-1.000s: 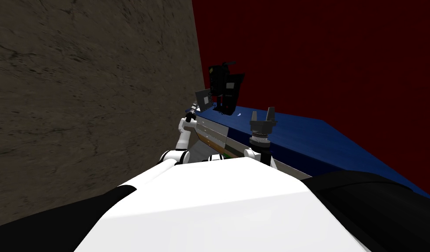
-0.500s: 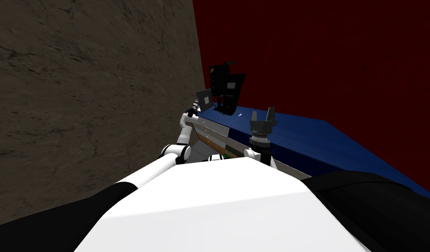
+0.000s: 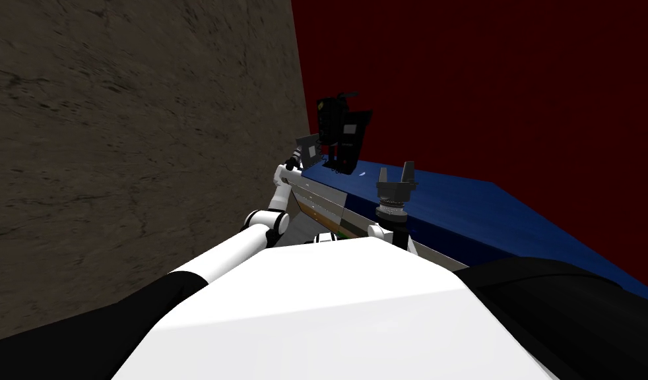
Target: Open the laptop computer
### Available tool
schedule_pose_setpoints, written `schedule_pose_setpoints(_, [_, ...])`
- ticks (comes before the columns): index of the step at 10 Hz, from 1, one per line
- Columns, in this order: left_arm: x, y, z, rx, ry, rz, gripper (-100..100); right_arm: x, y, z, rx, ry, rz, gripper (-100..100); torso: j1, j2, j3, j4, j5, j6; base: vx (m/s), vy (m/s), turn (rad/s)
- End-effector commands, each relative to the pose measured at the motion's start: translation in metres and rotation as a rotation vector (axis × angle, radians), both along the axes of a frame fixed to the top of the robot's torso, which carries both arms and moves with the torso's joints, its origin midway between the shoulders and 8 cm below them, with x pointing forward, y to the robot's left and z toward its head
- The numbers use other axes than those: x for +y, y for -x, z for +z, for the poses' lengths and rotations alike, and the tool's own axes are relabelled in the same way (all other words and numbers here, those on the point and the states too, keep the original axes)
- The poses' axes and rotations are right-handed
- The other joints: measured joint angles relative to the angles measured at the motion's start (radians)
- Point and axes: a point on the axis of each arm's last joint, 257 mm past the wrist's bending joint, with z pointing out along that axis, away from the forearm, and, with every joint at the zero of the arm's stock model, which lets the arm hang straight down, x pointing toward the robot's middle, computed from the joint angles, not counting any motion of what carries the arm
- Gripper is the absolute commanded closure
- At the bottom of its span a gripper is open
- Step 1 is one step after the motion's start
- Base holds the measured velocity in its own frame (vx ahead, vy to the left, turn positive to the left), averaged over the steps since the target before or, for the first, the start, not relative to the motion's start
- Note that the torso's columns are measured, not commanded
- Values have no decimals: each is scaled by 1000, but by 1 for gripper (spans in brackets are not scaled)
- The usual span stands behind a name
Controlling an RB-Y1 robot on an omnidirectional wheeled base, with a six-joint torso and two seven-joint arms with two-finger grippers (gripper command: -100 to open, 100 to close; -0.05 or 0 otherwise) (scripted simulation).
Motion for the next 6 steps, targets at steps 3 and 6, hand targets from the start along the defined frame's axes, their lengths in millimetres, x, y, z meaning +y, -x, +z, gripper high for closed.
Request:
schedule_pose_setpoints(3, [-12,-16,10,64,-46,26,-100,0,0,0,0,0,0,0,0,0,0,0,0,0,14,16,2])
schedule_pose_setpoints(6, [-19,-24,26,84,-74,40,-100,0,0,0,0,0,0,0,0,0,0,0,0,0,16,14,2])
